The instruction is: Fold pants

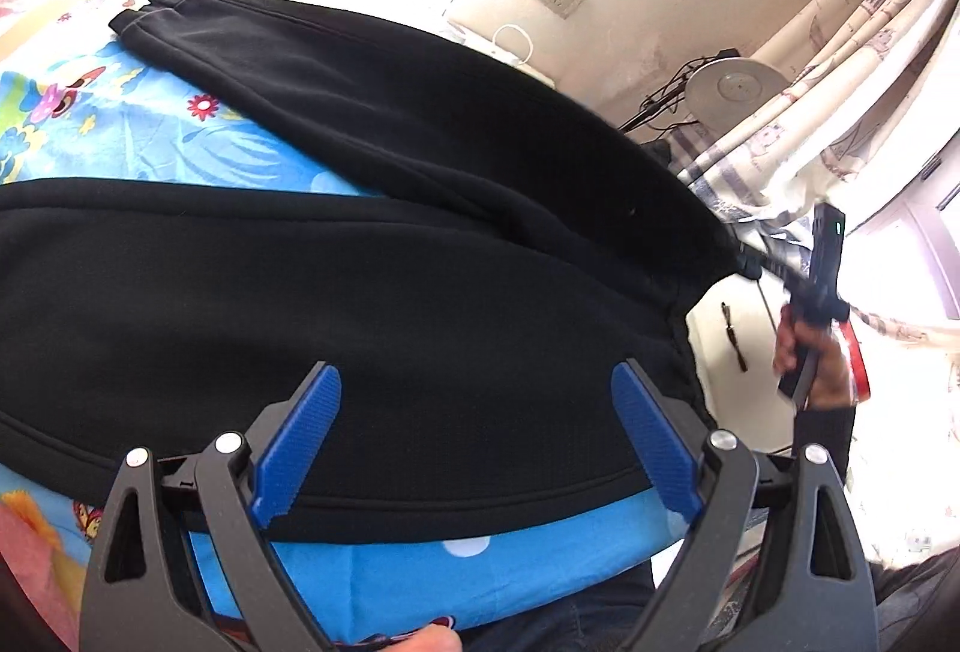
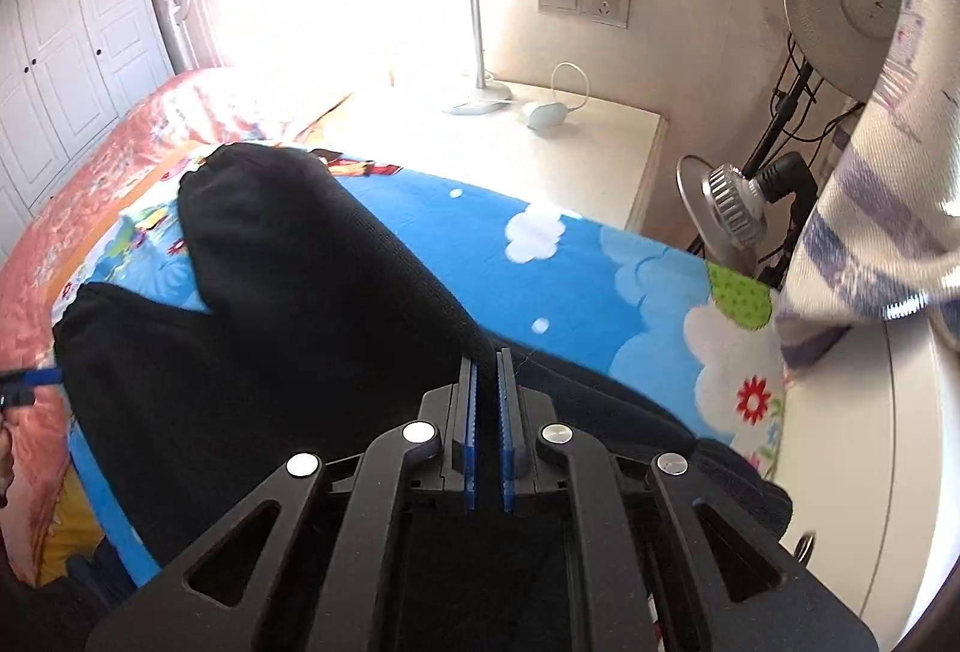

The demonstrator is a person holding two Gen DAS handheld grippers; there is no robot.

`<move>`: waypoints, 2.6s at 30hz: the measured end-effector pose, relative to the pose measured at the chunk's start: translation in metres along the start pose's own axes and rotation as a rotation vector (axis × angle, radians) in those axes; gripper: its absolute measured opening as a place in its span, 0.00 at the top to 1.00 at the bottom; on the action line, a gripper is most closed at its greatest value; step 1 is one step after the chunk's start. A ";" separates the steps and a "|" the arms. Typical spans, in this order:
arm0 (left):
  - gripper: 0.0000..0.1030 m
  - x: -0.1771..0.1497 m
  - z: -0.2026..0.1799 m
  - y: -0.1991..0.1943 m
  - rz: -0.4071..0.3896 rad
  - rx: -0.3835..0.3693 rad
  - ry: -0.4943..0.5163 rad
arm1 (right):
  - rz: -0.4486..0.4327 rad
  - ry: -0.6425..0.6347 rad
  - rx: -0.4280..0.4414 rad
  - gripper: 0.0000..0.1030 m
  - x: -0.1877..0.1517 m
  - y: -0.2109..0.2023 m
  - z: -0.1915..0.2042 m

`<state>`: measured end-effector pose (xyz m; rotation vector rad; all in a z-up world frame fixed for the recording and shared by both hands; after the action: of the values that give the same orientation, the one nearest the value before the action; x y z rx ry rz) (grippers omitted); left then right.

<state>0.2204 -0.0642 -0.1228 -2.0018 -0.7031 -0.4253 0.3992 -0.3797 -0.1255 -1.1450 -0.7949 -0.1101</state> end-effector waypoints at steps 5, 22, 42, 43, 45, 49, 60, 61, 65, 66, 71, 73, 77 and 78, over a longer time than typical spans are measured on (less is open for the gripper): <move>0.39 0.036 0.025 0.034 -0.004 -0.232 -0.181 | 0.102 0.061 0.066 0.93 -0.099 0.019 0.043; 0.66 0.162 0.165 0.181 0.022 -0.095 -0.650 | 0.080 0.135 0.113 0.94 -0.112 0.011 0.043; 0.95 -0.079 0.120 0.037 -0.074 -0.146 -0.524 | 0.081 0.450 -0.082 0.25 -0.195 -0.057 -0.024; 0.95 -0.078 0.118 0.038 -0.073 -0.140 -0.511 | 0.069 0.476 -0.078 0.25 -0.195 -0.062 -0.028; 0.95 -0.076 0.116 0.037 -0.078 -0.151 -0.505 | 0.042 0.538 -0.066 0.25 -0.195 -0.067 -0.038; 0.95 -0.083 0.119 0.031 -0.093 -0.172 -0.514 | 0.041 0.660 -0.029 0.30 -0.192 -0.055 -0.051; 0.95 -0.080 0.130 0.038 -0.101 -0.160 -0.553 | 0.006 0.714 -0.126 0.76 -0.187 -0.034 -0.065; 0.95 -0.080 0.133 0.036 -0.099 -0.160 -0.565 | -0.002 0.706 -0.133 0.79 -0.187 -0.036 -0.065; 0.95 -0.078 0.121 0.006 -0.126 -0.148 -0.501 | -0.060 0.635 -0.166 0.84 -0.175 -0.062 -0.054; 0.95 -0.078 0.118 -0.004 -0.132 -0.151 -0.489 | -0.074 0.615 -0.175 0.85 -0.172 -0.070 -0.050; 0.95 -0.088 0.108 -0.036 -0.145 -0.141 -0.457 | -0.083 0.565 -0.202 0.85 -0.172 -0.087 -0.040; 0.96 -0.101 0.112 -0.035 -0.121 -0.134 -0.472 | -0.052 0.560 -0.211 0.85 -0.182 -0.080 -0.041; 0.96 -0.125 0.127 -0.011 -0.067 -0.136 -0.538 | 0.037 0.576 -0.260 0.85 -0.207 -0.049 -0.051; 0.95 -0.130 0.130 -0.007 -0.060 -0.134 -0.549 | 0.043 0.567 -0.267 0.85 -0.210 -0.047 -0.050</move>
<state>0.1168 0.0113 -0.2543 -2.2496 -1.0947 0.0579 0.2494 -0.5073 -0.2269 -1.2953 -0.2533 -0.4939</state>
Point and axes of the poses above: each gripper's, at about its wrist camera, not at the fingertips, and y roughly the way its jaws point, z to its left, x to its top, the point moved 7 cm from there along y, roughly the way its jaws point, and after that the axes turned 7 degrees about y, right-handed, at the moved point
